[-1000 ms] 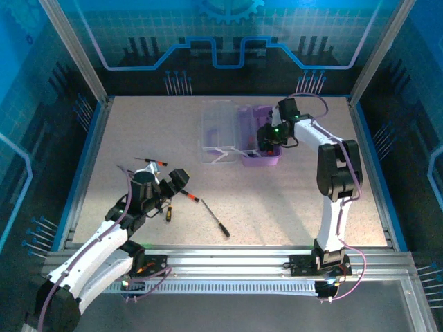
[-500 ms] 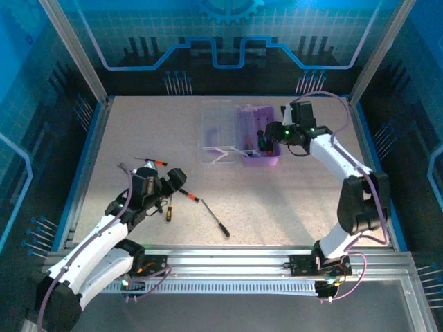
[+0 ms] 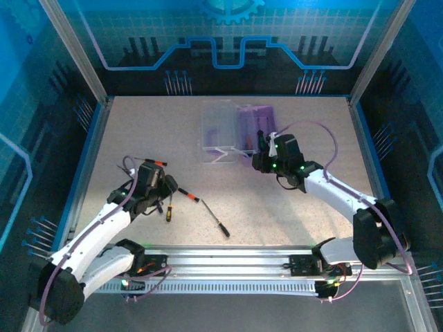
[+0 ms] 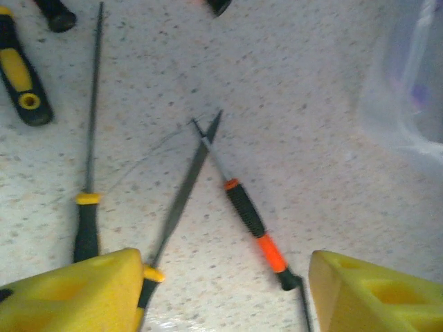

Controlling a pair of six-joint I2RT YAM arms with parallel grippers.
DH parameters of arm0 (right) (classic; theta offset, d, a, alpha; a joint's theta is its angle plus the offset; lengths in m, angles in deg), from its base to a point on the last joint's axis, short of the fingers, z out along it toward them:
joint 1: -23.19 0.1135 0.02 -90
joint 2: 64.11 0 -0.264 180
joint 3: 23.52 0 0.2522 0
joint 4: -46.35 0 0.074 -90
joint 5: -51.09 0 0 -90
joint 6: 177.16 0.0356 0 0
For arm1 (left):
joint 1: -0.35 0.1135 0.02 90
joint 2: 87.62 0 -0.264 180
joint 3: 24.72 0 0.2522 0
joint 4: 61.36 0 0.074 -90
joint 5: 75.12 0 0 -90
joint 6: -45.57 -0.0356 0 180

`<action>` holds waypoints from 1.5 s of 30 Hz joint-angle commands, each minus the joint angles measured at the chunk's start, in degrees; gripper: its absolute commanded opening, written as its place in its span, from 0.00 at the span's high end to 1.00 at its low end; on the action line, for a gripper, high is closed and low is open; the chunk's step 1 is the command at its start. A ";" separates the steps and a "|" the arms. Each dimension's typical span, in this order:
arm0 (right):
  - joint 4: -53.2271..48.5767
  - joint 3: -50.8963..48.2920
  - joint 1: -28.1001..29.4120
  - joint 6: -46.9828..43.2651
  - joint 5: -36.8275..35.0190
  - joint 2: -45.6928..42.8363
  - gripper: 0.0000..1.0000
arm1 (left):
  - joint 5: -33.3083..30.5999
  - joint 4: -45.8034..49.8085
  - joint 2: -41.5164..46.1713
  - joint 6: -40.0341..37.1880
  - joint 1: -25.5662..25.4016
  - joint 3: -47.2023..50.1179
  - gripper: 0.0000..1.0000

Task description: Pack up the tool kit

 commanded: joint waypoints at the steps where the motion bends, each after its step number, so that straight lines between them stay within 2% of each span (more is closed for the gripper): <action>1: 7.58 -2.59 1.53 0.02 -4.98 -1.24 0.63 | -1.04 8.40 -2.97 -2.19 -0.10 -3.42 0.45; 4: 7.81 -3.00 1.70 0.54 -4.33 -0.72 0.63 | -2.18 12.30 -6.31 -3.17 -3.11 -5.50 0.51; 7: 9.01 -4.15 2.05 0.89 -4.68 -0.20 0.64 | -3.89 14.35 -9.65 -1.99 -8.96 -7.86 0.54; 11: 9.33 -4.93 2.04 1.36 -6.75 0.18 0.64 | -2.84 13.24 -16.06 3.25 -19.46 -11.60 0.53; 14: 9.08 -5.26 2.06 1.47 -8.53 -0.31 0.64 | -2.89 11.92 -21.41 8.04 -27.16 -14.68 0.48; 17: 9.31 -5.91 2.06 1.56 -9.75 -1.11 0.64 | -2.54 7.59 -26.51 13.30 -33.11 -16.49 0.45; 20: 9.33 -6.18 2.06 1.63 -9.88 -1.60 0.64 | -1.93 2.32 -32.39 17.47 -36.41 -17.52 0.45; 25: 9.13 -6.52 2.05 1.53 -10.38 -2.63 0.64 | -1.33 1.13 -39.80 20.58 -37.14 -19.66 0.50; 36: 9.03 -6.71 2.06 1.45 -9.80 -3.57 0.63 | -3.54 -1.17 -43.29 20.69 -37.23 -18.14 0.74; 40: 8.62 -6.54 2.06 1.45 -9.66 -3.70 0.63 | -3.75 -0.89 -44.65 19.60 -37.23 -18.58 0.77; 45: 8.61 -6.66 2.04 1.47 -9.77 -3.93 0.63 | -4.48 -1.30 -45.46 17.82 -37.23 -19.25 0.88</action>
